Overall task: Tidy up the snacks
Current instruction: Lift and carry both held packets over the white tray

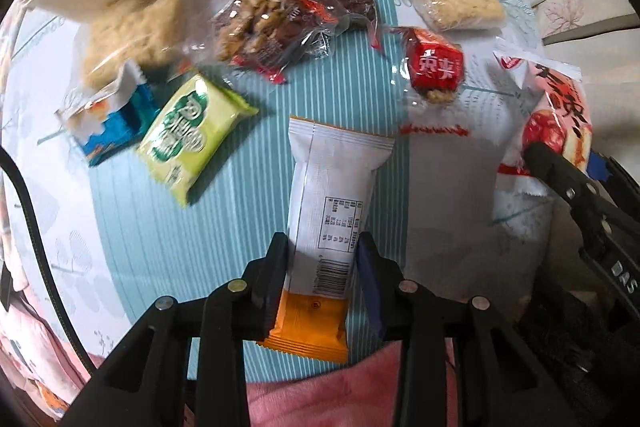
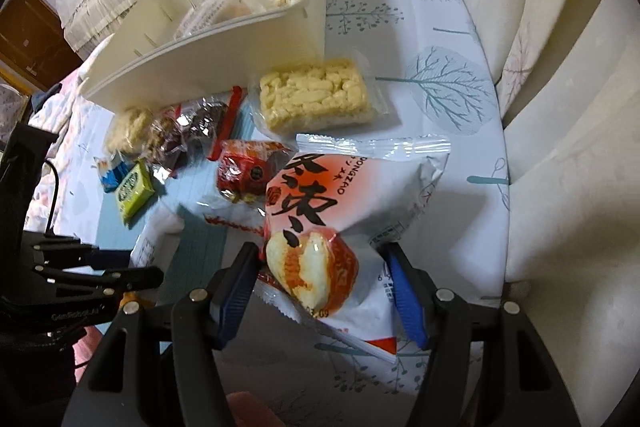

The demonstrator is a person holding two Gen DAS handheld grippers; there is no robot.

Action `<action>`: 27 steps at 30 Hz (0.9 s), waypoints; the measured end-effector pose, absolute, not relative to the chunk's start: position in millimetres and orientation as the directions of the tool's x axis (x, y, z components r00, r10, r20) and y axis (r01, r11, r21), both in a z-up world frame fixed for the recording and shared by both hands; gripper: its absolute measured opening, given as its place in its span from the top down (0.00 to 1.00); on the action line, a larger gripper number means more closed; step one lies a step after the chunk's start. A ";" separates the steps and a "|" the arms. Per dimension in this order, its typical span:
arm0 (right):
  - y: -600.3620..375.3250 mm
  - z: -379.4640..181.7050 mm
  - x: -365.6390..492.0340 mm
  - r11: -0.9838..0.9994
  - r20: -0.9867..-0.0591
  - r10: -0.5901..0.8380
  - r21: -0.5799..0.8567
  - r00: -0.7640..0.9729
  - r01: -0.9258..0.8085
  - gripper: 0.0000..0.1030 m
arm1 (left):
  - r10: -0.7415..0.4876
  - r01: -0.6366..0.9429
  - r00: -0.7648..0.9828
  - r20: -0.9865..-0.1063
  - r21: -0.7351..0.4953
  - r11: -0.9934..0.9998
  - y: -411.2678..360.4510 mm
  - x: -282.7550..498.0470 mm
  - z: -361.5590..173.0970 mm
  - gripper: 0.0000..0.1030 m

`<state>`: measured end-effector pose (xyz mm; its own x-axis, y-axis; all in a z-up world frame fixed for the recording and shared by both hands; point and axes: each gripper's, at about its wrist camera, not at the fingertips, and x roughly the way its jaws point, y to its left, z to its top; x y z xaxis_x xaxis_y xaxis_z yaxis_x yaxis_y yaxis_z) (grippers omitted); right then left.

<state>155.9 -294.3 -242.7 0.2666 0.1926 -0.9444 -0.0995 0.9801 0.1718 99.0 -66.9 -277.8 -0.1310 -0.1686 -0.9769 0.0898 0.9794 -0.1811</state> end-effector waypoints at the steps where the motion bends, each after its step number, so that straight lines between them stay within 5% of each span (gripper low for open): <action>1: -294.4 -239.8 154.2 0.980 -0.943 0.195 0.175 0.269 -0.097 0.38 | -0.176 0.088 -0.130 -0.976 -0.188 0.978 -60.4 97.3 -272.8 0.68; 13: -268.1 -185.5 163.8 0.966 -0.904 0.258 0.242 0.342 -0.089 0.38 | -0.219 0.132 0.019 -0.975 -0.215 0.968 -3.8 108.2 -170.8 0.68; 27: -200.1 -132.9 210.8 0.955 -0.851 0.296 0.276 0.434 -0.110 0.38 | -0.191 0.194 0.137 -0.972 -0.162 0.967 21.5 210.3 -96.6 0.68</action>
<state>210.8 -200.1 -132.9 0.4345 0.2962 -0.8506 -0.1103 0.9548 0.2762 210.3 21.5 -96.6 0.1370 -0.1907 -0.9720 0.1943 0.9674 -0.1624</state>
